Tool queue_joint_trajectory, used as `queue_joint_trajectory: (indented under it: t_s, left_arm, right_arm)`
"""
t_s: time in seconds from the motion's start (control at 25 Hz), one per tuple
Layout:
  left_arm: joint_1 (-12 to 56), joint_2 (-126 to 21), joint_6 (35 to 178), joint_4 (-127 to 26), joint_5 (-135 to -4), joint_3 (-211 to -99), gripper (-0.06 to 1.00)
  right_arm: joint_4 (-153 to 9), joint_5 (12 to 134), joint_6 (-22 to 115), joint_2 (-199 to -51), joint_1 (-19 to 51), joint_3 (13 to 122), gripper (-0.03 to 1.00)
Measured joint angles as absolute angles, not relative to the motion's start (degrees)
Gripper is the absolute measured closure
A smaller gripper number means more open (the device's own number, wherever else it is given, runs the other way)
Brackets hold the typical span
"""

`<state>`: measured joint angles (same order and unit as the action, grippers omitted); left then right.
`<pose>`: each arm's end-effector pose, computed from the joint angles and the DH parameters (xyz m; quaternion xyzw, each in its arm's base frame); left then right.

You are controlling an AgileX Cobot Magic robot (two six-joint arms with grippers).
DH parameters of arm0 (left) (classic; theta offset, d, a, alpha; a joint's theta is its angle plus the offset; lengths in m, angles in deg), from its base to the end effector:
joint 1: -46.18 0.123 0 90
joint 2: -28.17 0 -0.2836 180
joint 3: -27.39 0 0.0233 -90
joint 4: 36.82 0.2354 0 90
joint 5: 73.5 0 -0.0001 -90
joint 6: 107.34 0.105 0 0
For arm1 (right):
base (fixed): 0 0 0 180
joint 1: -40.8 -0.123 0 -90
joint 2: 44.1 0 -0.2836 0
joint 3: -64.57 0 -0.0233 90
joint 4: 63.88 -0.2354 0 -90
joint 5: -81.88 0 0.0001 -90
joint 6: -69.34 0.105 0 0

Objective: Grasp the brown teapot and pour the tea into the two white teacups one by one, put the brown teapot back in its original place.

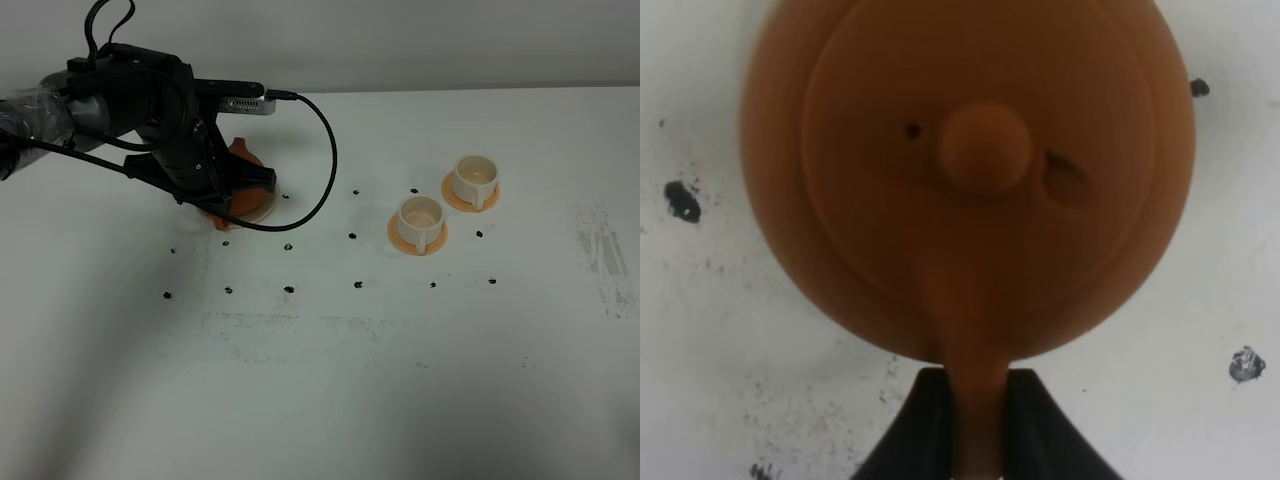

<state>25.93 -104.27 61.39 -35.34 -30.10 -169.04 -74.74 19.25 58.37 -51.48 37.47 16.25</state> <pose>0.4228 -0.1540 0.1517 0.0846 0.9802 -0.0385 0.1748 -0.0095 0.0171 0.2628 -0.1121 0.8474 0.0603 0.5154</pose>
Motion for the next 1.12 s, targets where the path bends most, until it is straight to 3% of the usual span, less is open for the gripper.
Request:
queue_joint_trajectory:
  t_s: [0.32, 0.6, 1.12]
  left_arm:
    - [25.7, -100.64, 61.39, -32.72, -28.84, -169.04, 0.82]
    - [21.37, -100.38, 62.26, -25.65, -30.05, -169.04, 0.82]
    - [17.97, -100.38, 82.69, -36.82, -34.92, -169.39, 0.82]
  right_arm:
    - [-74.74, 19.25, 58.37, -51.48, 37.47, 16.25, 0.52]
    - [-74.69, 19.25, 58.37, -51.48, 37.47, 16.25, 0.52]
    - [-74.69, 19.3, 58.37, -51.48, 37.47, 16.25, 0.52]
